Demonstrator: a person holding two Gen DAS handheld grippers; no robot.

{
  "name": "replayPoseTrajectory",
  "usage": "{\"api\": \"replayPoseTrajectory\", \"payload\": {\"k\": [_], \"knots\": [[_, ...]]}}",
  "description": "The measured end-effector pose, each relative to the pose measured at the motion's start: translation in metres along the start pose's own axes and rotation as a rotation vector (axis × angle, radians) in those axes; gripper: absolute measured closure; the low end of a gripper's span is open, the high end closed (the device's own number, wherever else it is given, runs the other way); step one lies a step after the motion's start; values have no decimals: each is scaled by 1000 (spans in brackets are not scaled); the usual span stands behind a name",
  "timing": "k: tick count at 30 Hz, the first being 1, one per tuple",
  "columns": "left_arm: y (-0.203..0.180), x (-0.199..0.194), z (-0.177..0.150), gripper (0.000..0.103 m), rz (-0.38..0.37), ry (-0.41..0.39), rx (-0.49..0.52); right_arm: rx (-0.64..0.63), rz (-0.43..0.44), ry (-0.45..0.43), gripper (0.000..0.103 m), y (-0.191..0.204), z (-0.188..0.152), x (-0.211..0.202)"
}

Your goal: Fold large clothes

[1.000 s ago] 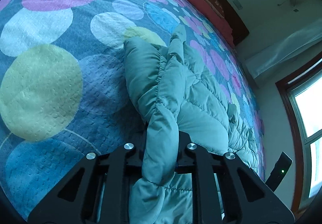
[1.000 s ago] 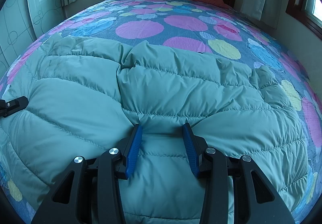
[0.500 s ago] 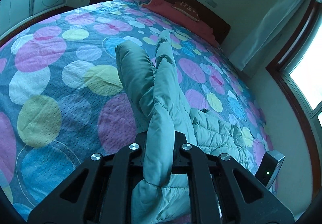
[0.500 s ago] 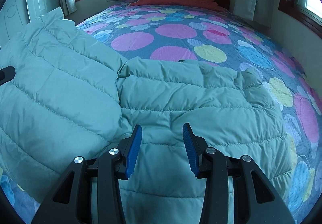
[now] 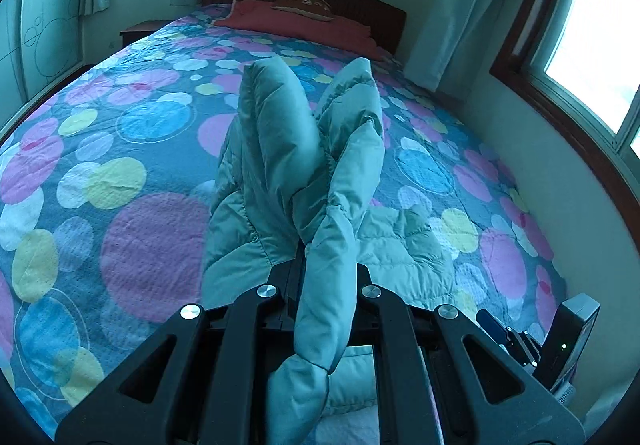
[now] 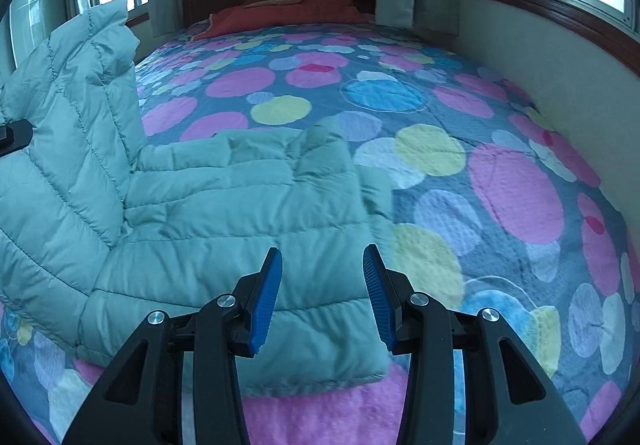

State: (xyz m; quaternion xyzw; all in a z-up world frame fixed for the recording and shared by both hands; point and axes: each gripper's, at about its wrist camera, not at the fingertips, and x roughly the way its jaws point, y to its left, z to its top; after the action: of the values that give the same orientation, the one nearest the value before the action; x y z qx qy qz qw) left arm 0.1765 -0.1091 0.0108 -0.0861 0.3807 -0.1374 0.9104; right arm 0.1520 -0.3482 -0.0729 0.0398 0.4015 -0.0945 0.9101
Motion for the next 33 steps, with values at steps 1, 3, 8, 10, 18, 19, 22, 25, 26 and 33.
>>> {"api": "replayPoseTrajectory", "payload": {"k": [1,3,8,10,18,19,22,25,26,33], "knots": [[-11,7,-3,94,2,9,18,12,-9,2,60,-10,-3,-1],[-31,22,-12,94,8,36,50,36,-25,8,60,-28,-7,0],[-69,60,-42,94,24,108,110,95,-57,32,60,-62,-26,0],[-77,72,-54,93,30,135,123,113,-62,42,60,-70,-33,0],[-98,101,-86,93,58,166,189,153,-54,60,60,-84,-48,4],[-99,100,-87,93,57,164,195,155,-54,59,60,-84,-49,3],[-102,94,-86,89,42,162,201,160,-50,54,60,-83,-49,0],[-101,81,-84,82,1,170,176,163,-51,49,60,-82,-49,-4],[-100,75,-83,76,-21,171,170,165,-50,49,60,-82,-48,-6],[-84,27,-84,60,-164,155,100,167,-54,50,60,-78,-49,-14]]}}
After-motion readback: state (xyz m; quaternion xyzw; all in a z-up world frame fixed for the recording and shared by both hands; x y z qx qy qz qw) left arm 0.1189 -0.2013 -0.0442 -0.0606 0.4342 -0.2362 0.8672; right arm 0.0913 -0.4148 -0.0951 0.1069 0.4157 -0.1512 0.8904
